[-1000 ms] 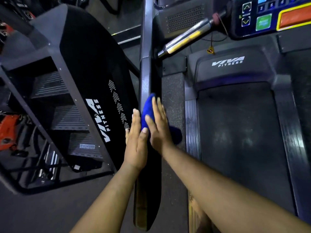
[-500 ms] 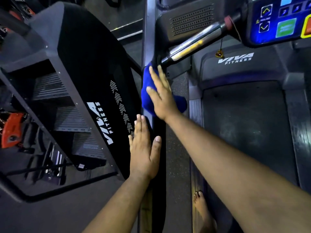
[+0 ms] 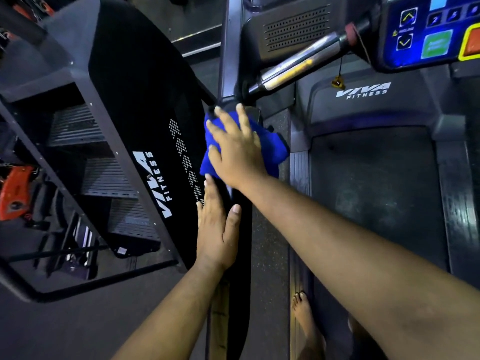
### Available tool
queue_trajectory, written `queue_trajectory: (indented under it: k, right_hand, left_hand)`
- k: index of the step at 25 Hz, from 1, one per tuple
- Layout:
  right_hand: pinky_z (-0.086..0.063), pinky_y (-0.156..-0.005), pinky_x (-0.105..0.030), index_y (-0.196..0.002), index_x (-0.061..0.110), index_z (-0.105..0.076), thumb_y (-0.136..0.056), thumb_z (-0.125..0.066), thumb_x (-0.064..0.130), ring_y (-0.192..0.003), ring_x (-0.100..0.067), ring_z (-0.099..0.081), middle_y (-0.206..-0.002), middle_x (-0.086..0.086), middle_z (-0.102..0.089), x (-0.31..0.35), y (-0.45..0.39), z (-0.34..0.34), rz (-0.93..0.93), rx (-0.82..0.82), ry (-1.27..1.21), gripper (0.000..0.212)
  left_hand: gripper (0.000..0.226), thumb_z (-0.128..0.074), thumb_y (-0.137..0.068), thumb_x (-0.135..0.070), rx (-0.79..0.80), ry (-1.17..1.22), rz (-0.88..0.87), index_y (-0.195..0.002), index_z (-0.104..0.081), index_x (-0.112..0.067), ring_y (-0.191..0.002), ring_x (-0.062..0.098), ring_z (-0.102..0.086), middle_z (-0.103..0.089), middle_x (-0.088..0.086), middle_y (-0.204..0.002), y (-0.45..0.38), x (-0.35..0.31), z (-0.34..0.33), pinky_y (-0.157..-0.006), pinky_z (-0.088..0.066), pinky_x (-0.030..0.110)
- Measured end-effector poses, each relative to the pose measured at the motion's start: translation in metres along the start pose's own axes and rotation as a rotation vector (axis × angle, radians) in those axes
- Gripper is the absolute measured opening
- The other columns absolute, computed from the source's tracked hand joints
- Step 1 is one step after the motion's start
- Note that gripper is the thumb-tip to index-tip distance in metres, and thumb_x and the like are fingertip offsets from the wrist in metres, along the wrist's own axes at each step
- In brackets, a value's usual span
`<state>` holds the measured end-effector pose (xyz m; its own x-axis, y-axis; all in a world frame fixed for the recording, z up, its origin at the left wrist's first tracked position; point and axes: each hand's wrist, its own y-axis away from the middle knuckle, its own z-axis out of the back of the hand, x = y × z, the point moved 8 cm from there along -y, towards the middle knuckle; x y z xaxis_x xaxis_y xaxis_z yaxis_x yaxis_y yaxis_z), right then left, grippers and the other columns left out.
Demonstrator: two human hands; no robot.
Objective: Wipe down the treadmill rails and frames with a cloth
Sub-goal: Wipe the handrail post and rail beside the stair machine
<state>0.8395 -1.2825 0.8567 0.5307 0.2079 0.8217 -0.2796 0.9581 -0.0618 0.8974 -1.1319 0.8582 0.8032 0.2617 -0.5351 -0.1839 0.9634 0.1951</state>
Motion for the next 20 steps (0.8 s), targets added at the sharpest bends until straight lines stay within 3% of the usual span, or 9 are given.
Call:
queue_trajectory:
  k: [2,4,7,9,11,15,18,20]
  right_hand:
    - [-0.034,-0.107,-0.062,-0.138,0.032,-0.055,-0.089,-0.047,0.038,-0.152,-0.024,-0.010,-0.157,0.009,-0.035,0.000,-0.004,0.003,0.191,0.049,0.144,0.050]
    - [-0.030,-0.109,-0.063,-0.135,0.034,-0.058,-0.089,-0.045,0.038,-0.152,-0.022,-0.010,-0.157,0.010,-0.035,-0.006,-0.032,0.011,0.191,0.045,0.174,0.047]
    - [-0.032,-0.107,-0.066,-0.130,0.026,-0.063,-0.087,-0.048,0.031,-0.152,-0.029,-0.013,-0.157,0.002,-0.037,-0.002,0.000,0.011,0.023,-0.103,-0.081,0.047]
    - [-0.028,-0.112,-0.063,-0.134,0.020,-0.060,-0.089,-0.048,0.031,-0.151,-0.033,-0.014,-0.158,-0.006,-0.035,0.008,0.069,-0.010,0.115,-0.119,-0.241,0.048]
    - [-0.018,-0.120,-0.054,-0.143,0.018,-0.051,-0.092,-0.046,0.035,-0.151,-0.036,-0.014,-0.161,-0.012,-0.026,-0.009,0.071,-0.012,0.146,-0.132,-0.337,0.054]
    - [-0.008,-0.124,-0.044,-0.155,0.015,-0.026,-0.091,-0.038,0.049,-0.153,-0.025,-0.011,-0.164,-0.012,-0.016,-0.054,-0.009,-0.005,-0.220,-0.153,-0.610,0.073]
    - [-0.008,-0.123,-0.050,-0.157,0.019,-0.019,-0.097,-0.033,0.054,-0.154,-0.018,-0.004,-0.166,-0.007,-0.007,-0.056,0.052,-0.032,-0.233,-0.123,-0.646,0.071]
    - [-0.008,-0.124,-0.049,-0.154,0.034,-0.015,-0.097,-0.032,0.053,-0.153,-0.015,-0.003,-0.166,-0.002,-0.005,-0.040,0.117,-0.044,-0.210,-0.088,-0.700,0.062]
  left_hand:
    - [0.086,-0.013,-0.090,-0.077,-0.017,0.049,-0.028,-0.153,0.015,-0.026,-0.151,0.002,0.005,0.010,-0.011,-0.165,0.001,-0.002,0.003,-0.124,0.001,0.040]
    - [0.089,-0.014,-0.090,-0.076,-0.017,0.048,-0.023,-0.155,0.014,-0.023,-0.151,0.001,0.006,0.011,-0.009,-0.165,-0.004,-0.002,0.003,-0.123,0.001,0.040]
    - [0.092,-0.017,-0.091,-0.076,-0.041,0.108,-0.035,-0.156,0.012,-0.017,-0.150,0.000,0.007,0.013,-0.009,-0.165,-0.001,-0.001,0.004,-0.123,-0.002,0.036]
    - [0.096,-0.021,-0.090,-0.078,-0.049,0.241,-0.038,-0.157,0.007,-0.016,-0.148,-0.006,0.005,0.016,-0.015,-0.162,-0.002,-0.001,0.009,-0.120,-0.009,0.020]
    - [0.095,-0.022,-0.090,-0.078,-0.029,0.293,-0.025,-0.158,0.003,-0.016,-0.147,-0.008,0.002,0.012,-0.016,-0.162,-0.005,0.000,0.010,-0.115,-0.012,0.010]
    - [0.087,-0.018,-0.093,-0.072,-0.013,0.176,-0.043,-0.158,-0.003,-0.015,-0.151,0.002,0.000,0.000,-0.005,-0.166,-0.005,0.000,0.004,-0.123,-0.006,0.026]
    - [0.090,-0.018,-0.093,-0.073,-0.020,0.169,-0.049,-0.158,-0.006,-0.012,-0.152,0.004,-0.001,-0.002,-0.002,-0.166,-0.006,0.002,0.003,-0.124,-0.007,0.029]
    - [0.092,-0.018,-0.092,-0.075,-0.024,0.180,-0.051,-0.157,-0.006,-0.011,-0.152,0.003,-0.001,-0.003,-0.001,-0.166,-0.006,0.003,0.003,-0.124,-0.007,0.029]
